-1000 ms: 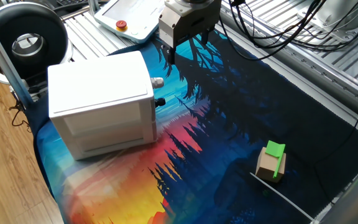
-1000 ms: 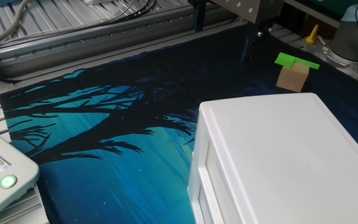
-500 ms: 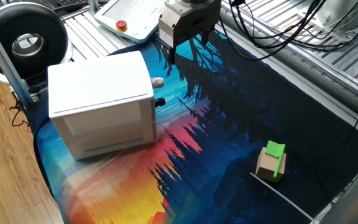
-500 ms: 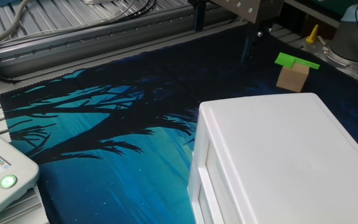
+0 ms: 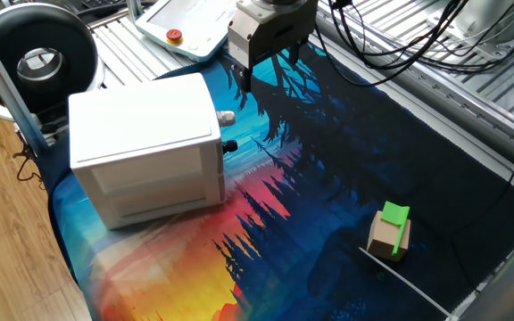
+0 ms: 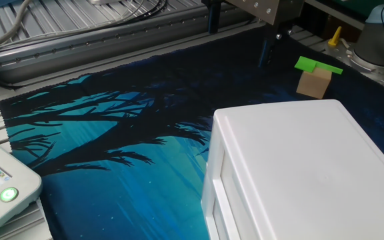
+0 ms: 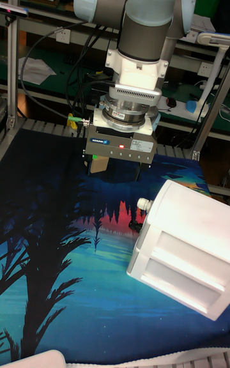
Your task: Grasp the handle and open the drawer
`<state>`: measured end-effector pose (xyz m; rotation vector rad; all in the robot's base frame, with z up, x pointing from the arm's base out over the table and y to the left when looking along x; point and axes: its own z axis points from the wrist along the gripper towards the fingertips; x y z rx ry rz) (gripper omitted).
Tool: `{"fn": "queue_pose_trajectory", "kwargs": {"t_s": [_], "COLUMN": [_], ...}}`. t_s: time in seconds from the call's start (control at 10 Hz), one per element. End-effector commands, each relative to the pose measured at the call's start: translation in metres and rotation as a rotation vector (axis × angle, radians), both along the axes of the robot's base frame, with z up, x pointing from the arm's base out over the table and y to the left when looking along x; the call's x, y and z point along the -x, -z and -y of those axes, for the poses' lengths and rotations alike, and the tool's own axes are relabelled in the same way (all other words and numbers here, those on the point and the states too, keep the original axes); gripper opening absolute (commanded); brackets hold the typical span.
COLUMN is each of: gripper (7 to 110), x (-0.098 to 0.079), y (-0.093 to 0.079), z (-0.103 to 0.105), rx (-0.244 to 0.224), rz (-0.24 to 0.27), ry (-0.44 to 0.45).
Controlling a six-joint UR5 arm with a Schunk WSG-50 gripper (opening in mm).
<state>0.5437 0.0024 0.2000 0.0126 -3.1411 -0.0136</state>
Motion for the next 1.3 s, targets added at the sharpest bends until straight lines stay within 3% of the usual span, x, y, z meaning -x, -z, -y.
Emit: {"fn": "queue_pose_trajectory", "kwargs": {"t_s": [0.0, 0.1, 1.2], "gripper": [109, 7, 7], "x": [0.0095, 0.0095, 0.0092], "y": [0.0, 0.0, 0.0002], "z": [0.003, 0.003, 0.0038], "rx": [0.012, 0.012, 0.017], "rz": [-0.038, -0.038, -0.037], "ry": [-0.456, -0.457, -0.46]}}
